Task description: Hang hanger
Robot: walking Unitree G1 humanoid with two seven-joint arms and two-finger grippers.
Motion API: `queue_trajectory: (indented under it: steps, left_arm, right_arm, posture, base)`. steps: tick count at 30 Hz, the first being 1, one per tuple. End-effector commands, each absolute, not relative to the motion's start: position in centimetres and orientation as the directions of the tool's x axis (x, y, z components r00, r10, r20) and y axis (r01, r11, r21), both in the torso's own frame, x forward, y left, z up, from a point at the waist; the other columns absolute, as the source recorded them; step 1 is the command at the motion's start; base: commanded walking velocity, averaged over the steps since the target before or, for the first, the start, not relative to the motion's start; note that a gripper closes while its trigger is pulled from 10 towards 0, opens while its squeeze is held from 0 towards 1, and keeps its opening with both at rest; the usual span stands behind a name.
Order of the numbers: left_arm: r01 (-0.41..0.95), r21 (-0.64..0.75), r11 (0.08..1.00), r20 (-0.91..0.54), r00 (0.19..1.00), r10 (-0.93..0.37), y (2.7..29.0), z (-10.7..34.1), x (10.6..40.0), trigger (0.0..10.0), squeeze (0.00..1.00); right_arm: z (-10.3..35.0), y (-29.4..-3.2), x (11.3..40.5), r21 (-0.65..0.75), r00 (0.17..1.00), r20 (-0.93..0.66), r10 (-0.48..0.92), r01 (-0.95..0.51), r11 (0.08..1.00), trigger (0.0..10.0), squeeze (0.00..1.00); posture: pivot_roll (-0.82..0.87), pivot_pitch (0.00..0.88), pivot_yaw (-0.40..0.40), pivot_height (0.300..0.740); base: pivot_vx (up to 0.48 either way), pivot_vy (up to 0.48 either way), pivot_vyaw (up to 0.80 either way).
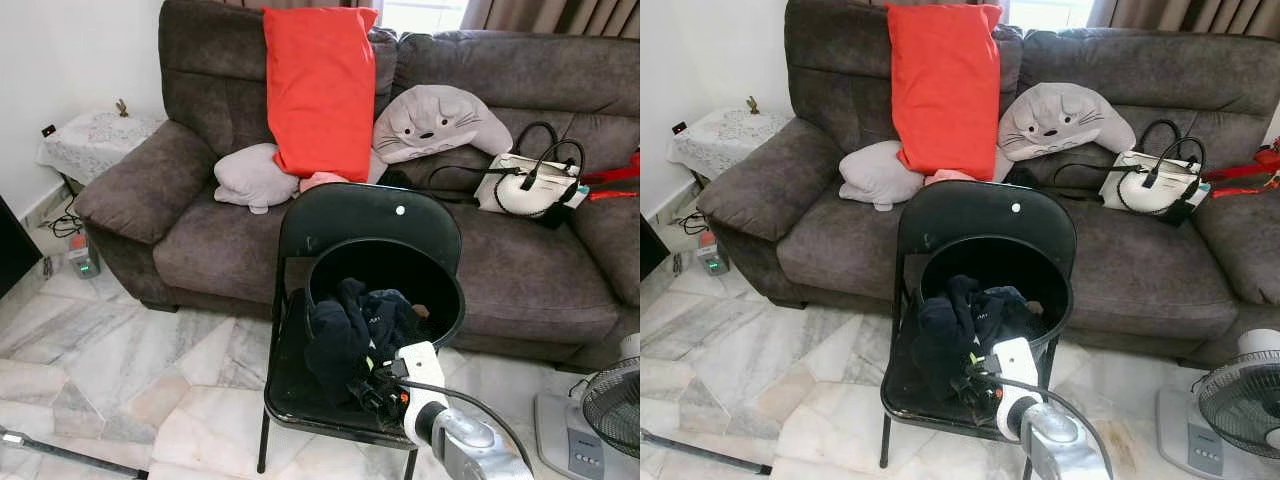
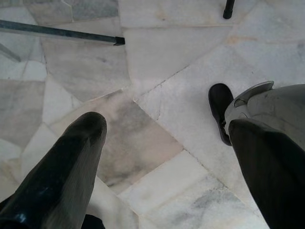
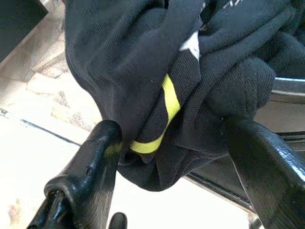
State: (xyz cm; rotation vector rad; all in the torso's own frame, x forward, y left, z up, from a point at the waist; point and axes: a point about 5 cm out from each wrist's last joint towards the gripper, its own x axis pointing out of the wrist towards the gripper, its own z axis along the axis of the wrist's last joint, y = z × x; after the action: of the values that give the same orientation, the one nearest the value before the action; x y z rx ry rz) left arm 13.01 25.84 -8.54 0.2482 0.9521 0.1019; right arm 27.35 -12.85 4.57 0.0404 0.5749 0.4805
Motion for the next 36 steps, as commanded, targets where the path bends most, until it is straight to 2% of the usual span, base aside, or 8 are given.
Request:
queue_trajectory:
  steps: [1,2,11,12,13,14,15,36]
  left_arm:
    - [0.045,0.263,0.964,-0.808,0.556,0.194,26.2,-8.7,12.5,10.0,0.00]
    - [0.038,0.263,0.964,-0.807,0.557,0.198,26.3,-8.6,12.6,10.0,0.00]
    - [0.051,0.268,0.962,-0.815,0.544,0.198,26.2,-8.7,12.3,10.0,0.00]
    - [0.051,0.268,0.962,-0.815,0.545,0.198,26.2,-8.7,12.3,10.0,0.00]
    - [0.050,0.267,0.962,-0.815,0.545,0.198,26.2,-8.8,12.3,10.0,0.00]
    - [0.050,0.267,0.963,-0.815,0.545,0.197,26.2,-8.8,12.3,10.0,0.00]
    - [0.050,0.266,0.963,-0.815,0.545,0.197,26.1,-8.8,12.3,10.0,0.00]
    - [0.070,0.248,0.966,-0.830,0.530,0.175,25.6,-9.1,11.9,10.0,0.00]
  right_arm:
    - [4.2,-12.8,27.3,0.156,0.724,-0.526,0.446,-0.434,0.887,8.5,0.00]
    - [4.0,-13.0,27.3,0.158,0.723,-0.531,0.442,-0.427,0.890,10.0,0.00]
    - [4.0,-12.8,28.2,0.169,0.744,-0.493,0.451,-0.427,0.888,10.0,0.00]
    - [4.1,-12.8,28.3,0.168,0.746,-0.489,0.452,-0.428,0.888,4.2,0.00]
    - [4.2,-12.8,28.4,0.168,0.750,-0.481,0.454,-0.429,0.887,1.5,0.00]
    - [4.3,-12.8,28.5,0.168,0.752,-0.476,0.455,-0.431,0.887,1.5,0.00]
    - [4.4,-12.7,28.6,0.169,0.755,-0.468,0.460,-0.434,0.885,0.0,0.00]
    - [4.2,-12.5,28.9,0.175,0.746,-0.456,0.485,-0.459,0.871,0.0,0.00]
  posture:
    - [-0.07,0.095,-0.004,0.740]
    - [-0.07,0.096,-0.004,0.740]
    - [-0.07,0.098,-0.002,0.740]
    - [-0.06,0.098,-0.002,0.740]
    - [-0.06,0.098,-0.002,0.740]
    - [-0.06,0.098,-0.002,0.740]
    - [-0.06,0.098,-0.001,0.740]
    - [-0.06,0.101,-0.001,0.740]
  base:
    - [0.000,0.000,0.00]
    - [0.000,0.000,0.00]
    - [0.000,0.000,0.00]
    - [0.000,0.000,0.00]
    - [0.000,0.000,0.00]
    - [0.000,0.000,0.00]
    - [0.000,0.000,0.00]
    - [0.000,0.000,0.00]
